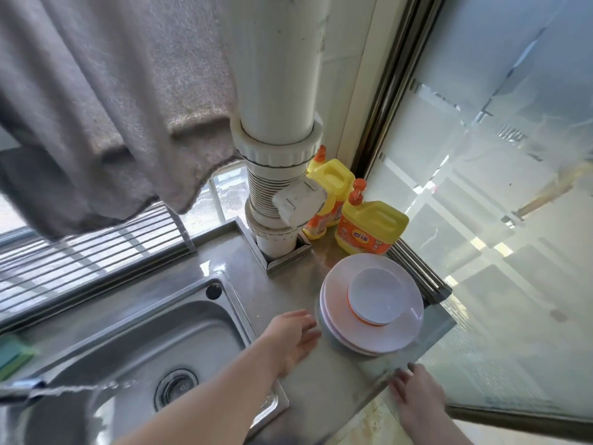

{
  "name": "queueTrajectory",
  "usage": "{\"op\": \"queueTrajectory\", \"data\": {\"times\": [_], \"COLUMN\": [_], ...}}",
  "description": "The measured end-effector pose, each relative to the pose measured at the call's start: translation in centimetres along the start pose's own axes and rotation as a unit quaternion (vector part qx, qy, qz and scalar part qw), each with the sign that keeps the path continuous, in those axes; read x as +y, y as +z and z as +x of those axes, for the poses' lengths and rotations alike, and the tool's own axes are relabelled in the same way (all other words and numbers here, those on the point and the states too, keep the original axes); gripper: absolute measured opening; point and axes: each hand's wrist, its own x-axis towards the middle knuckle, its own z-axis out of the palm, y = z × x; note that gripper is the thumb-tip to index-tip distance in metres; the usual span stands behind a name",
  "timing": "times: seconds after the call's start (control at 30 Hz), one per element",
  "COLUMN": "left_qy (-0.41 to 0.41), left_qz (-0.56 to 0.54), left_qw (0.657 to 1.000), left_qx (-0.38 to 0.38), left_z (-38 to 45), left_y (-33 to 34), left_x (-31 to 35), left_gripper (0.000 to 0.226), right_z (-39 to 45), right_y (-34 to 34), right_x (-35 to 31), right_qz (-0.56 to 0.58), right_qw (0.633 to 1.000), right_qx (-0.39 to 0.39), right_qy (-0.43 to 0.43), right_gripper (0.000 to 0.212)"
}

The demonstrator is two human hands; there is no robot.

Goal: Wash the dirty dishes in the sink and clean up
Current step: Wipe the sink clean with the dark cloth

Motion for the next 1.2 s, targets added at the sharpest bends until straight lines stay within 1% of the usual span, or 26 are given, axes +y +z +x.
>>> {"op": "queueTrajectory", "data": {"times": [0.07,0.17,0.23,0.33,0.37,0.4,0.47,0.53,0.57,0.63,0.67,0.73,0.77,0.8,0.83,0.87,0.9,0.93,0.97,1.0,1.03,1.07,1.1,1.13,1.17,1.2], "left_qy": [0.038,0.058,0.061,0.093,0.103,0.11,0.123,0.135,0.131,0.106,0.1,0.114,0.123,0.128,0.12,0.115,0.101,0.082,0.066,0.069,0.082,0.095,0.105,0.108,0.109,0.112], "left_qz": [-0.01,-0.041,-0.13,-0.326,-0.362,-0.365,-0.28,-0.142,-0.073,0.036,0.078,0.131,0.153,0.184,0.198,0.209,0.212,0.21,0.2,0.184,0.168,0.164,0.168,0.168,0.16,0.153], "left_qw": [0.999,0.992,0.978,0.927,0.912,0.911,0.938,0.96,0.965,0.961,0.955,0.938,0.926,0.911,0.911,0.919,0.937,0.954,0.965,0.969,0.968,0.959,0.944,0.926,0.916,0.915], "left_qx": [0.03,0.107,0.151,0.163,0.161,0.157,0.164,0.199,0.217,0.253,0.269,0.3,0.324,0.347,0.341,0.315,0.26,0.198,0.157,0.151,0.17,0.212,0.265,0.319,0.352,0.355], "left_z": [-1.1,-3.0,-4.8,-7.8,-9.0,-10.2,-12.6,-14.5,-15.5,-17.5,-18.2,-18.9,-19.0,-18.9,-19.1,-19.2,-19.5,-19.6,-19.8,-19.9,-20.1,-20.0,-20.2,-20.2,-20.3,-20.5], "left_y": [-4.6,-13.8,-19.9,-27.1,-28.9,-30.5,-32.5,-33.8,-34.2,-34.9,-35.1,-35.0,-34.8,-34.7,-34.7,-34.9,-34.9,-35.0,-35.0,-35.0,-35.0,-34.9,-34.7,-34.7,-34.7,-34.7], "left_x": [0.2,0.1,0.1,1.2,1.5,1.6,0.9,-1.0,-2.0,-3.9,-4.6,-5.6,-5.8,-5.9,-5.9,-6.1,-6.2,-6.5,-6.7,-6.9,-7.0,-7.0,-6.8,-7.0,-7.2,-7.2], "left_gripper": [0.023,0.022,0.019,0.019,0.016,0.012,0.013,0.01,0.015,0.027,0.029,0.023,0.026,0.025,0.019,0.02,0.037,0.06,0.078,0.08,0.066,0.044,0.025,0.02,0.018,0.018], "right_z": [-2.1,-5.5,-8.3,-11.9,-13.1,-14.4,-16.9,-19.7,-21.1,-23.2,-24.1,-24.8,-25.0,-25.2,-25.2,-25.4,-25.5,-25.5,-25.1,-24.7,-24.5,-24.4,-24.1,-24.1,-23.9,-23.7], "right_y": [0.6,2.9,5.0,8.2,9.3,10.4,12.6,14.5,15.3,16.6,17.1,18.0,18.4,18.6,18.9,19.1,19.4,19.6,19.8,20.0,20.0,20.0,20.1,20.2,20.4,20.8], "right_x": [2.5,6.0,8.0,10.9,11.9,13.0,15.4,17.7,19.0,21.7,22.9,25.5,26.5,27.3,27.9,28.1,28.1,28.0,27.8,27.5,27.1,26.5,25.8,25.1,24.6,24.2], "right_qz": [-0.035,-0.099,-0.128,-0.152,-0.162,-0.172,-0.197,-0.239,-0.262,-0.319,-0.358,-0.451,-0.483,-0.504,-0.515,-0.53,-0.549,-0.571,-0.59,-0.612,-0.636,-0.659,-0.68,-0.683,-0.677,-0.665], "right_qw": [0.999,0.992,0.983,0.967,0.961,0.953,0.936,0.912,0.901,0.875,0.854,0.79,0.76,0.739,0.725,0.711,0.697,0.683,0.668,0.648,0.62,0.595,0.564,0.556,0.554,0.57], "right_qx": [-0.005,-0.073,-0.128,-0.204,-0.225,-0.247,-0.291,-0.332,-0.345,-0.364,-0.377,-0.403,-0.414,-0.419,-0.426,-0.425,-0.418,-0.405,-0.396,-0.389,-0.398,-0.402,-0.401,-0.403,-0.409,-0.407], "right_qy": [0.018,0.01,0.0,-0.015,-0.02,-0.023,-0.021,-0.014,-0.011,-0.015,-0.031,-0.1,-0.136,-0.157,-0.167,-0.182,-0.195,-0.207,-0.223,-0.231,-0.23,-0.224,-0.242,-0.25,-0.26,-0.261], "right_gripper": [0.009,0.016,0.013,0.014,0.015,0.015,0.016,0.022,0.027,0.036,0.04,0.044,0.043,0.04,0.033,0.026,0.02,0.015,0.016,0.021,0.023,0.02,0.015,0.016,0.022,0.025]}}
